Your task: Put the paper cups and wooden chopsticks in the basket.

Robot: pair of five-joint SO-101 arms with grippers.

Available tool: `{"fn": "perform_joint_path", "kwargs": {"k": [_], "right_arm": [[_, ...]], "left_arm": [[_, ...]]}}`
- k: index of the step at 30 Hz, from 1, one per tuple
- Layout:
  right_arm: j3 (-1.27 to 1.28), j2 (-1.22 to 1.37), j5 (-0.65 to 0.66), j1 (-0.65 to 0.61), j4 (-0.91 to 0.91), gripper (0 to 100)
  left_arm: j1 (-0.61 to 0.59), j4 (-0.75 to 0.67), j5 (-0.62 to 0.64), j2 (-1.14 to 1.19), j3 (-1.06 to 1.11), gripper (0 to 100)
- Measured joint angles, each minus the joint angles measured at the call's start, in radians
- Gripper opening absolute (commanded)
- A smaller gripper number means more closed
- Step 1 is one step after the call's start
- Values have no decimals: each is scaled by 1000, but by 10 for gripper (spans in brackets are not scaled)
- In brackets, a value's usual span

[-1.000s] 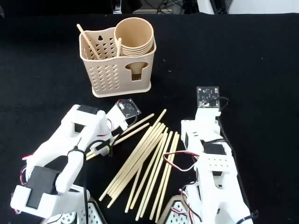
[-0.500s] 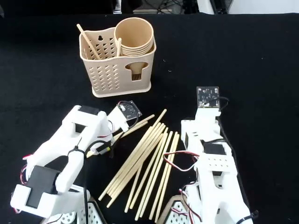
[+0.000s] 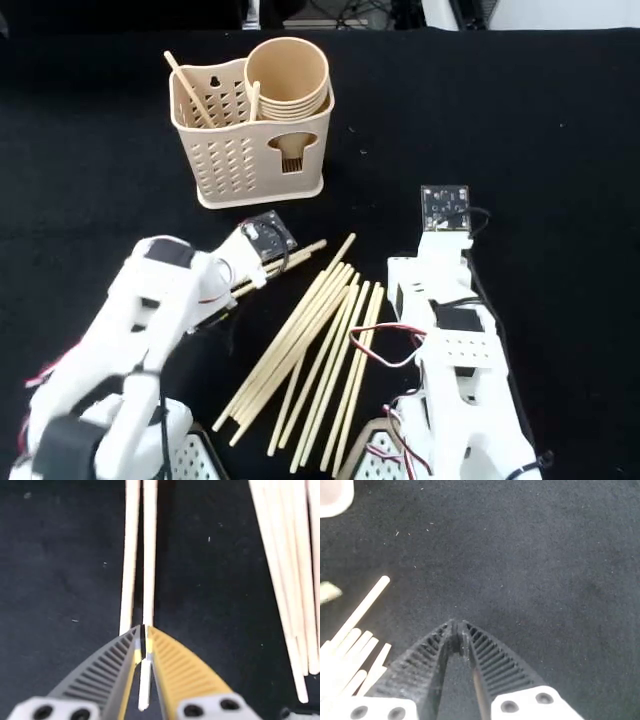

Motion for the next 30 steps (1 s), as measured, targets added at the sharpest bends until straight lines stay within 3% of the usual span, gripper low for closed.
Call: {"fn": "perform_joint_path", "kwargs": {"k": [8,13,30], "right_arm": [[0,0,0,0,0,21],[0,0,0,0,0,21],[0,0,0,0,0,21]], "left_arm": [[0,17,2,-210,101,36],[0,-52,2,-201,118,235],[0,-61,-26,413,-242,174]]}}
